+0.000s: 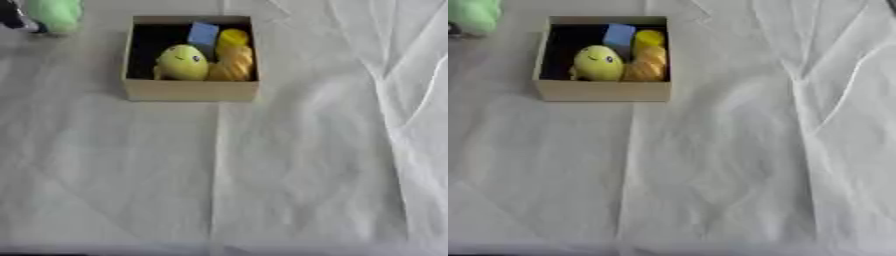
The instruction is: Pick up objects on the table and place them in the box.
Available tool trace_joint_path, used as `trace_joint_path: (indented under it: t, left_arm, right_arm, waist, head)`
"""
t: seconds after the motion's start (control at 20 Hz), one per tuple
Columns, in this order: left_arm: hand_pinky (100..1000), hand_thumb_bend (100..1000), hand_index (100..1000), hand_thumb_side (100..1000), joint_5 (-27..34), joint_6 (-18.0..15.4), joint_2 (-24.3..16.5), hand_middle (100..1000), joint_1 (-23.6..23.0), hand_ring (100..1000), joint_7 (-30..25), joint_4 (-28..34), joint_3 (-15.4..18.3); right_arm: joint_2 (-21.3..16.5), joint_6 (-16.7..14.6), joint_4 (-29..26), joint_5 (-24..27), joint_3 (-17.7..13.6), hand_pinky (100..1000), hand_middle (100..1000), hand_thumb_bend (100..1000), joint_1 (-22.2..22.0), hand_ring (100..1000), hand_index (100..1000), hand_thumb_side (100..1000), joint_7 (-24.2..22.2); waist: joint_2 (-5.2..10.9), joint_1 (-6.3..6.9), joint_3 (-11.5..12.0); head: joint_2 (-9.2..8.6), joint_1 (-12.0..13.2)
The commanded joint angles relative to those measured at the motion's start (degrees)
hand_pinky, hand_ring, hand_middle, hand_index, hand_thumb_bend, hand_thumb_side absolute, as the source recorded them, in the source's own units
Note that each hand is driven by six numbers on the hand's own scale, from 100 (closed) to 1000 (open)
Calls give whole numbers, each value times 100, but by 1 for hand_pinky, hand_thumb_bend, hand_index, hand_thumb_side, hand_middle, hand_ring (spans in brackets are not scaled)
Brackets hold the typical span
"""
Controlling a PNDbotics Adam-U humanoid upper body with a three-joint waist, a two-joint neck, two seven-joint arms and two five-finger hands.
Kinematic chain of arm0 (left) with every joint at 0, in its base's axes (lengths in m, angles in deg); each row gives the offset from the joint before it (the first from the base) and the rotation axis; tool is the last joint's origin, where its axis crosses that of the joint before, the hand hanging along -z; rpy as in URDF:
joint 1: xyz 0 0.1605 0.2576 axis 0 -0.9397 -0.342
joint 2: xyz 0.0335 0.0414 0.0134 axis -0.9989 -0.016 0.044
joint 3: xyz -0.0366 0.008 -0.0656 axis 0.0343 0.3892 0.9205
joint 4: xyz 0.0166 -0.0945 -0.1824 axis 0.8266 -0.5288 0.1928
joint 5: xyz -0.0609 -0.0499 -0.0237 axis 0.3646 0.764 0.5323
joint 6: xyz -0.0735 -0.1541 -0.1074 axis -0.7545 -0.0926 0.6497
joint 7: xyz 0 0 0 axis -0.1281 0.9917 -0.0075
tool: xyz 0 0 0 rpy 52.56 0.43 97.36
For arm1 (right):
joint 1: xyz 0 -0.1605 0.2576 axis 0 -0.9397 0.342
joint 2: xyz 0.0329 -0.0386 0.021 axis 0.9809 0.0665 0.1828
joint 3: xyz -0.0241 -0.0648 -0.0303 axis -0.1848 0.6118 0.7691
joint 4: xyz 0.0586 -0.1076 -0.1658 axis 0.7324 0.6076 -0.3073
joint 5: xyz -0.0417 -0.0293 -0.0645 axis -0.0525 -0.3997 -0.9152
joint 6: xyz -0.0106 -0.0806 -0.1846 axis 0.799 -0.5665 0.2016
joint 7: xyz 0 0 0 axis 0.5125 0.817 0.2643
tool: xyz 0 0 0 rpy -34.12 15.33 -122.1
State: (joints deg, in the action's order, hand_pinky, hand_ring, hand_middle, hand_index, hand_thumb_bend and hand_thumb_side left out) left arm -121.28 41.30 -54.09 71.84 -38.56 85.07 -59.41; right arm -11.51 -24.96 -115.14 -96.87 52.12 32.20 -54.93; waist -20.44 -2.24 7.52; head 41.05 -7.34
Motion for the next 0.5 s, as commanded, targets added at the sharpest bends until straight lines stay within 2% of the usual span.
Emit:
trace_joint_path:
  t: [0.05, 0.5]
  left_arm:
    - [900, 634, 926, 123, -26, -7, -153, 868, 124, 947, 46, 46, 79]
    - [909, 635, 931, 100, -353, 105, -227, 874, 124, 952, 74, -78, 174]
  right_arm:
    - [-195, -21, -119, 9, -52, 758, 728, 161, 66, 765, 818, 467, -4]
    - [-206, -33, -155, 23, -47, 757, 724, 156, 82, 762, 816, 472, 4]
  waist:
    - [15, -9, -13]
    - [-139, -1, -69]
  head:
    - [-162, -54]
    - [-249, -15]
